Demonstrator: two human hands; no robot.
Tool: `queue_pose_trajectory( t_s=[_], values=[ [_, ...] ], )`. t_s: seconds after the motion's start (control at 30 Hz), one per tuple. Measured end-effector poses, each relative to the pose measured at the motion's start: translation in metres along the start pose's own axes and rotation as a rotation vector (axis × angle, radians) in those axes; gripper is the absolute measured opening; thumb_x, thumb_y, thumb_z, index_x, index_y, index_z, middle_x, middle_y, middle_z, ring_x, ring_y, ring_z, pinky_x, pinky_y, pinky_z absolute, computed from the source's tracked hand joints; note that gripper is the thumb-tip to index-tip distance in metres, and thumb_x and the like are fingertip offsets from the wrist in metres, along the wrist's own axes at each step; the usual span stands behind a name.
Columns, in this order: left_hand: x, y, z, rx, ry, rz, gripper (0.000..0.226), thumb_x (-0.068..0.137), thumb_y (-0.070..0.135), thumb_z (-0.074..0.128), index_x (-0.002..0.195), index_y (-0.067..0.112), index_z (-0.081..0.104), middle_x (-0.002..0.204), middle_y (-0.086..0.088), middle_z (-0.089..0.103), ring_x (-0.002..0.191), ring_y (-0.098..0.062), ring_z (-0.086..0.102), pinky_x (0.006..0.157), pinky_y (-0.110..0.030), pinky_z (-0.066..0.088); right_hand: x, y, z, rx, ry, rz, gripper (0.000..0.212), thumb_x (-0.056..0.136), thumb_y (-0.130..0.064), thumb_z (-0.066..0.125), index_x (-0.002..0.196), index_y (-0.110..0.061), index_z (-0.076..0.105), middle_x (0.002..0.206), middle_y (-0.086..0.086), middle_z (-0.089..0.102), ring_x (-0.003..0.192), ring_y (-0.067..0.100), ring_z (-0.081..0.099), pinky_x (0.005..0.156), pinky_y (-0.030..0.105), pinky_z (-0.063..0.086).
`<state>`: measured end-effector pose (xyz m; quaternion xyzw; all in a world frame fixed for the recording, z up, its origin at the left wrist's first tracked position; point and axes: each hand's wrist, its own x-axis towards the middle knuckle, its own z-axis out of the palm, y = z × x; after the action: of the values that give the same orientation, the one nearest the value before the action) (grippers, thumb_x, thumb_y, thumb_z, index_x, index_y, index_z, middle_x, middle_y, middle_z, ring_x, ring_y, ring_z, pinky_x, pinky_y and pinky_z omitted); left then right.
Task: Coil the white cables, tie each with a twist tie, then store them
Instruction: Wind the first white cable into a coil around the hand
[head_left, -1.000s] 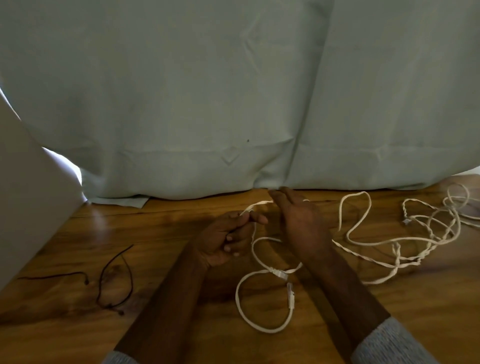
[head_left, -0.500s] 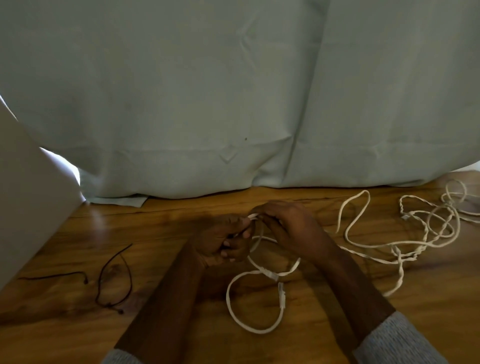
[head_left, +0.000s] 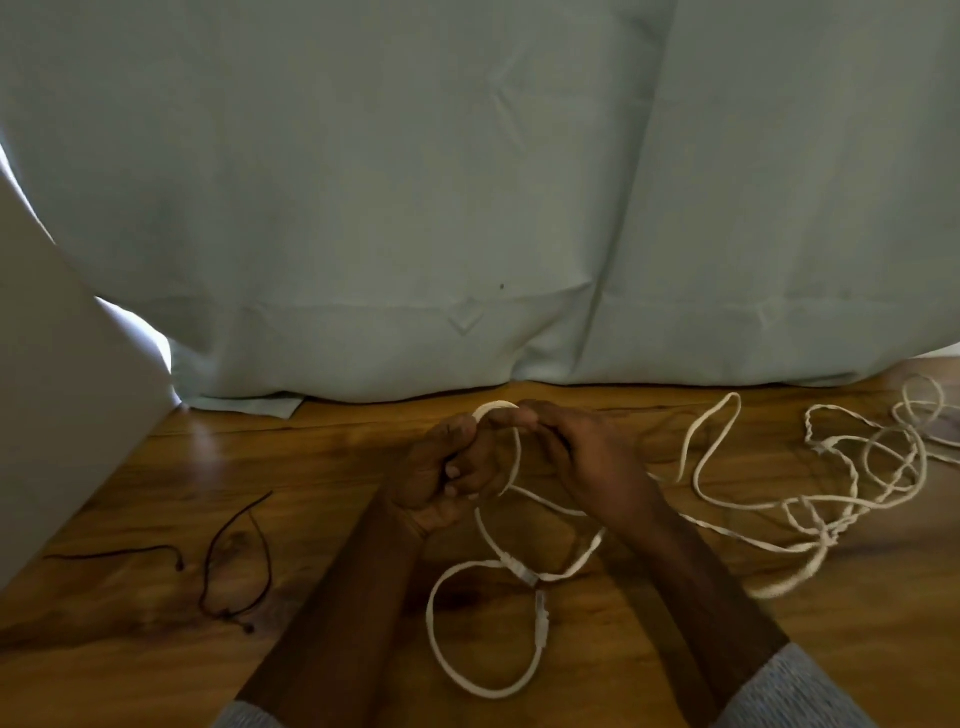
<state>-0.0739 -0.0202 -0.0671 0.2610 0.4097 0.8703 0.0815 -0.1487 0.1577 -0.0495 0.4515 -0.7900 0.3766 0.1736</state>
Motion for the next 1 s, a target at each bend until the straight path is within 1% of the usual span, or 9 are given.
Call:
queue_pose_trajectory(
  t_s=[0.13, 0.23, 0.3, 0.4, 0.5, 0.63, 0.77, 0.9, 1.0],
  values=[
    [0.003, 0.014, -0.002, -0.087, 0.111, 0.151, 0.069, 0.097, 0.019, 0.057, 0.147, -0.013, 0.023, 0.061, 0.005, 0.057, 0.045, -0.004, 0.048, 0.058, -0.022, 0.042, -0.004, 0.006, 0.000, -0.121, -0.296, 0.136, 0.048, 0.092, -0.052, 0.046, 0.140, -0.044, 0.046, 0.109, -0.005, 0.071, 0.090, 0.013, 0.065, 0.073, 0.024, 0.050],
    [0.007, 0.021, -0.007, -0.201, 0.232, 0.294, 0.076, 0.094, 0.015, 0.063, 0.148, -0.013, 0.018, 0.079, -0.003, 0.066, 0.067, -0.012, 0.065, 0.070, -0.029, 0.054, -0.004, 0.004, 0.003, -0.201, -0.401, 0.108, 0.053, 0.097, -0.035, 0.057, 0.145, -0.042, 0.037, 0.118, 0.000, 0.068, 0.101, 0.019, 0.065, 0.085, 0.037, 0.056],
    [0.013, 0.024, -0.006, -0.246, 0.345, 0.349, 0.066, 0.086, 0.012, 0.069, 0.139, -0.014, 0.039, 0.090, -0.008, 0.073, 0.082, -0.019, 0.073, 0.072, -0.033, 0.059, -0.005, 0.001, 0.002, -0.250, -0.449, 0.108, 0.049, 0.098, -0.029, 0.057, 0.144, -0.034, 0.041, 0.126, 0.001, 0.064, 0.110, 0.021, 0.063, 0.090, 0.034, 0.053],
    [0.020, 0.031, 0.002, -0.157, 0.493, 0.400, 0.034, 0.088, 0.016, 0.050, 0.105, -0.002, 0.072, 0.104, -0.011, 0.075, 0.097, -0.019, 0.073, 0.076, -0.037, 0.061, -0.009, -0.001, 0.003, -0.352, -0.512, 0.073, 0.036, 0.099, -0.024, 0.056, 0.135, -0.027, 0.052, 0.127, 0.001, 0.063, 0.111, 0.018, 0.061, 0.081, 0.027, 0.046],
    [0.023, 0.035, 0.002, -0.071, 0.539, 0.418, 0.036, 0.093, 0.017, 0.042, 0.117, -0.002, 0.060, 0.113, -0.011, 0.073, 0.108, -0.020, 0.070, 0.091, -0.041, 0.057, -0.007, -0.006, 0.000, -0.370, -0.520, 0.037, 0.028, 0.101, -0.025, 0.053, 0.129, -0.027, 0.059, 0.120, -0.001, 0.065, 0.103, 0.015, 0.062, 0.074, 0.025, 0.043],
    [0.026, 0.031, -0.005, -0.043, 0.609, 0.442, 0.039, 0.104, 0.014, 0.033, 0.136, -0.007, 0.039, 0.121, -0.014, 0.070, 0.113, -0.025, 0.067, 0.089, -0.047, 0.058, -0.006, -0.014, 0.000, -0.389, -0.571, -0.017, 0.026, 0.102, -0.031, 0.050, 0.124, -0.023, 0.061, 0.113, 0.001, 0.069, 0.098, 0.017, 0.065, 0.078, 0.029, 0.051],
    [0.028, 0.027, -0.004, 0.090, 0.707, 0.427, 0.023, 0.107, 0.013, 0.033, 0.123, 0.001, 0.043, 0.122, -0.018, 0.068, 0.120, -0.033, 0.062, 0.084, -0.047, 0.059, -0.006, -0.018, 0.002, -0.382, -0.549, -0.080, 0.027, 0.103, -0.034, 0.046, 0.120, -0.021, 0.063, 0.110, 0.001, 0.068, 0.096, 0.018, 0.065, 0.071, 0.026, 0.043],
    [0.033, 0.016, -0.006, 0.352, 0.818, 0.345, 0.052, 0.107, 0.012, 0.035, 0.154, 0.005, 0.014, 0.110, -0.016, 0.071, 0.099, -0.025, 0.073, 0.088, -0.045, 0.057, -0.006, -0.018, 0.000, -0.391, -0.434, -0.125, 0.028, 0.103, -0.037, 0.042, 0.111, -0.023, 0.065, 0.103, -0.001, 0.068, 0.090, 0.017, 0.064, 0.068, 0.028, 0.043],
    [0.031, 0.004, -0.004, 0.721, 0.808, 0.194, 0.048, 0.106, 0.011, 0.038, 0.152, 0.014, 0.022, 0.092, -0.014, 0.071, 0.071, -0.014, 0.072, 0.062, -0.029, 0.059, -0.006, -0.018, -0.001, -0.400, -0.327, -0.107, 0.029, 0.104, -0.043, 0.041, 0.113, -0.027, 0.063, 0.100, -0.003, 0.069, 0.083, 0.016, 0.064, 0.066, 0.030, 0.045]
  ],
)
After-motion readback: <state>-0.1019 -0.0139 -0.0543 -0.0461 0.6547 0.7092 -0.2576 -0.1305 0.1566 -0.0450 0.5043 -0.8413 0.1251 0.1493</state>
